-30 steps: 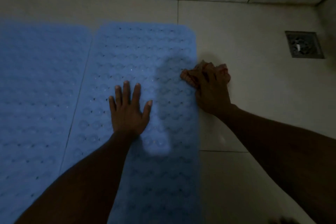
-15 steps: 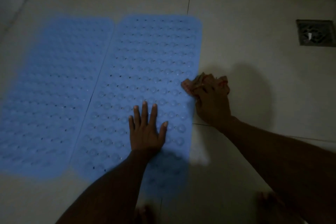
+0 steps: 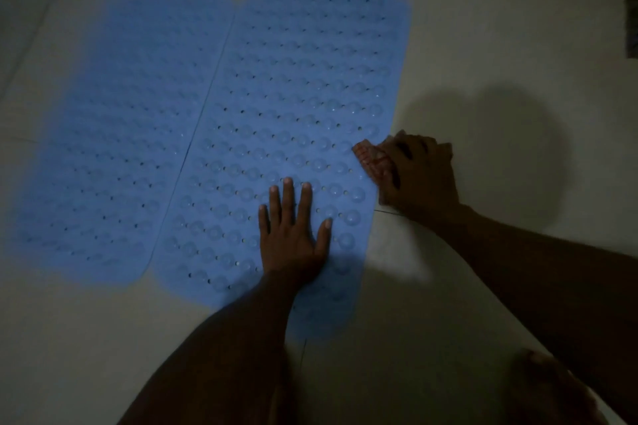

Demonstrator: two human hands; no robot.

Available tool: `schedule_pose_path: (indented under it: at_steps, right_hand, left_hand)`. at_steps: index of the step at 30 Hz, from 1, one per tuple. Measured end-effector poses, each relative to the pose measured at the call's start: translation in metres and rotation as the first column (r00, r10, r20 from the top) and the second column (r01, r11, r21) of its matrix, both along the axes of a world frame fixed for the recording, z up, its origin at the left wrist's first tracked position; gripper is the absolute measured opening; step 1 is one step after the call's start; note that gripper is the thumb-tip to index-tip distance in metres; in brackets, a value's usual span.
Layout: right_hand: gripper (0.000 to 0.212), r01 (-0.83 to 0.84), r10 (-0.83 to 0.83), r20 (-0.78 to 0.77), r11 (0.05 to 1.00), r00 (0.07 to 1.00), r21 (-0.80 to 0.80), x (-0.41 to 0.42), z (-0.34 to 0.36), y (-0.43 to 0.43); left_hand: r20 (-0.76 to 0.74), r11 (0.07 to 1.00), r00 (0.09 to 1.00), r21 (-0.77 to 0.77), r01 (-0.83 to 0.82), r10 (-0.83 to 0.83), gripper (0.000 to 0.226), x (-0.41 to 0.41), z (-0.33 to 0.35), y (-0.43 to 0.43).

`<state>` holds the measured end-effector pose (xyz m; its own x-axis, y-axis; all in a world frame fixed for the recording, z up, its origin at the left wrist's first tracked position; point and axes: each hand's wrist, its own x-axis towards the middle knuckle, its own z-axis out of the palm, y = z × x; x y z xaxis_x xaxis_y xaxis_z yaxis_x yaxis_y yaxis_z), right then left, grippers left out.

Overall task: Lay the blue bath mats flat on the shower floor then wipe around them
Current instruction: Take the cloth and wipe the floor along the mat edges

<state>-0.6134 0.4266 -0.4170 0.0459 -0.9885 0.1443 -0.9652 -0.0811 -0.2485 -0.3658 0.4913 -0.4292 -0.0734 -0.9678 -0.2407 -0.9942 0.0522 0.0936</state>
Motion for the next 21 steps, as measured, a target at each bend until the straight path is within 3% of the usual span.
schedule_pose_path:
  at_steps: [4, 8, 11, 15, 18, 21]
  right_hand:
    - [0.047, 0.069, -0.068, -0.028, 0.998, 0.997, 0.003, 0.009, -0.009, 0.006]
    - [0.047, 0.011, -0.006, -0.069, 0.997, 0.998, 0.079, 0.005, -0.003, 0.001]
    - [0.041, -0.004, 0.007, -0.111, 1.0, 0.994, 0.024, 0.001, -0.006, -0.005]
    - [0.035, 0.087, -0.102, -0.093, 0.984, 0.99, -0.153, 0.01, -0.02, -0.005]
    - [0.036, 0.099, -0.107, -0.047, 0.986, 0.993, -0.137, 0.013, -0.022, -0.005]
    - [0.037, 0.127, -0.131, -0.057, 0.989, 0.99, -0.073, 0.016, -0.01, -0.002]
  left_hand:
    - [0.038, 1.0, 0.999, 0.003, 0.007, -0.007, 0.08, -0.001, 0.001, 0.0]
    - [0.04, 1.0, 0.999, -0.008, 0.014, -0.014, 0.08, -0.001, 0.002, -0.002]
    - [0.03, 1.0, 0.999, -0.019, 0.019, -0.019, 0.08, -0.002, 0.002, -0.002]
    - [-0.002, 0.994, 1.0, -0.103, 0.021, -0.021, 0.079, 0.001, -0.005, 0.003]
    - [-0.015, 0.984, 1.0, -0.176, 0.013, -0.015, 0.077, 0.001, -0.009, 0.005]
    - [-0.034, 0.989, 0.999, -0.147, 0.007, -0.012, 0.076, 0.0, -0.01, 0.008]
